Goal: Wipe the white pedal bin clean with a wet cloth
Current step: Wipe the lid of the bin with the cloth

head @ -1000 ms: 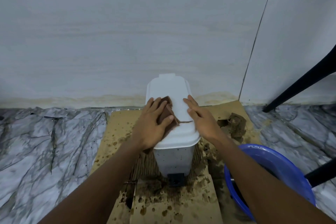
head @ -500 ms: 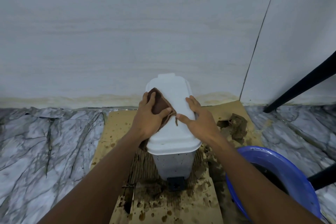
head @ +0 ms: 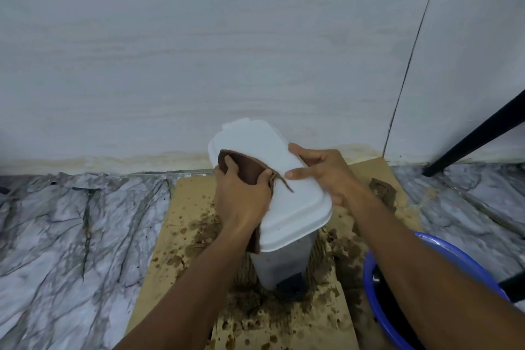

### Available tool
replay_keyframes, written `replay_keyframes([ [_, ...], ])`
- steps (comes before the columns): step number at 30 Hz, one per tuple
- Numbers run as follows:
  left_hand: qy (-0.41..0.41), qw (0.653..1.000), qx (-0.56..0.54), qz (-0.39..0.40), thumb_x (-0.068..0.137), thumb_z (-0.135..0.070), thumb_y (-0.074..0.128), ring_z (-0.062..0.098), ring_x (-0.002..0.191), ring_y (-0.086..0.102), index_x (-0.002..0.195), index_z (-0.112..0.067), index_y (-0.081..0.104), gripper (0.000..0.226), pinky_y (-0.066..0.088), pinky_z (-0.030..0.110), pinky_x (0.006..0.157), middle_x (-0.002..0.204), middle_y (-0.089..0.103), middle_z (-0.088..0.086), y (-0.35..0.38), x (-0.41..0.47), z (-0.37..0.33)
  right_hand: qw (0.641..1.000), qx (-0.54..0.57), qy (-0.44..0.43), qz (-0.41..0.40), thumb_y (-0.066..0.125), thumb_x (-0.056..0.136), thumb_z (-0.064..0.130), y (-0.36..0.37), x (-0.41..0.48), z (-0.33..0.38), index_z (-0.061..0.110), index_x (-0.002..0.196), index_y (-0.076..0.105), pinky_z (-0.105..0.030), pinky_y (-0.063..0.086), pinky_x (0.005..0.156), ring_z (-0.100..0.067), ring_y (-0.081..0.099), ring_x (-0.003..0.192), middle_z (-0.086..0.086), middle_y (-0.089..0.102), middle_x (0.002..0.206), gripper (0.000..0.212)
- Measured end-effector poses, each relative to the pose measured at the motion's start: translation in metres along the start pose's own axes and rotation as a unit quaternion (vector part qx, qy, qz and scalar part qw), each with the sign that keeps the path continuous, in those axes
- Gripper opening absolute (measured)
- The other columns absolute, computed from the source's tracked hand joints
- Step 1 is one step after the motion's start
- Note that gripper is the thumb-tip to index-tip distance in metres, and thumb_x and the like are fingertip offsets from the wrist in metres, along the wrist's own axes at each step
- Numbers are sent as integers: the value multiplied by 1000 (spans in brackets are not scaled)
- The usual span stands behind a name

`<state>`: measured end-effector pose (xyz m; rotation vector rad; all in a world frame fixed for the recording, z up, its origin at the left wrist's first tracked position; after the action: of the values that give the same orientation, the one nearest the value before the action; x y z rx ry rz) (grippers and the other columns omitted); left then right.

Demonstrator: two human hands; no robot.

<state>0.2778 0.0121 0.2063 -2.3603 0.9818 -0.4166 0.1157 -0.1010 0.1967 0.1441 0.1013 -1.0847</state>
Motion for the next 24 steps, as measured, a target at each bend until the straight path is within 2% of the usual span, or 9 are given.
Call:
replay_keyframes([
  [4,-77,995,-47,-41,88,-59,65,33,151,22,163,-26,6,101,29,51,120,169,6,-1,11,-31,8,985,-132,-18,108,94,53,14,2,19,20,18,120,74,-28,53,100,-5,63,121,16,68,128,70],
  [6,-74,995,-53,-37,90,-60,62,33,154,14,162,-27,2,99,25,52,122,170,-1,-4,14,-37,12,978,-172,-35,110,94,55,17,7,23,19,19,121,74,-30,50,105,-1,62,120,16,68,128,68],
  [8,-60,997,-44,-10,92,-60,58,33,155,3,162,-29,0,96,17,52,125,170,-9,-5,12,-35,14,970,-222,-66,78,93,65,22,12,20,19,23,121,74,-31,49,107,1,62,118,15,67,130,59],
  [9,-37,999,-17,7,93,-62,55,31,155,-5,162,-29,-1,94,10,51,126,169,-13,-5,10,-34,16,963,-250,-85,51,91,69,28,13,14,18,26,122,74,-31,49,108,1,62,119,14,67,131,56],
  [11,63,994,82,34,94,-70,44,23,154,-21,162,-27,1,91,-8,43,125,169,-18,-2,3,-27,18,948,-295,-117,2,84,77,40,15,-2,13,30,127,70,-32,45,111,-3,58,125,12,63,137,52],
  [13,171,971,152,74,93,-76,30,13,151,-27,162,-24,5,90,-17,36,122,169,-14,-1,-2,-15,18,937,-323,-130,-27,74,87,44,15,-20,2,33,135,64,-31,37,117,-4,49,134,13,54,147,50],
  [16,246,931,229,142,86,-81,12,11,153,-20,163,-22,6,97,-16,37,124,170,-7,-1,-4,-2,13,940,-313,-129,-48,64,96,41,8,-36,-12,37,137,61,-32,30,120,-5,41,139,16,45,154,41],
  [19,312,896,277,152,88,-78,4,10,154,-16,163,-20,4,95,-16,41,124,170,-6,-1,6,-24,-1,958,-259,-116,-30,61,99,31,0,-40,-11,34,133,64,-28,30,119,-5,42,139,14,48,152,34],
  [24,377,865,302,133,97,-68,22,15,157,-7,162,-16,13,84,-6,43,126,170,3,3,26,-63,-11,958,-264,-107,16,55,103,24,0,-39,-5,26,138,61,-15,25,110,-2,38,139,10,45,155,35],
])
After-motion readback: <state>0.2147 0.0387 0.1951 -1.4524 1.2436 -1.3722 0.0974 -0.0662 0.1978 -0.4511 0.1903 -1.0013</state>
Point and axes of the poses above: each hand's wrist, its own x-axis towards the middle knuckle, its own y-axis out of the palm, z = x × y, the point moved 5 cm from there along x, towards the middle knuckle
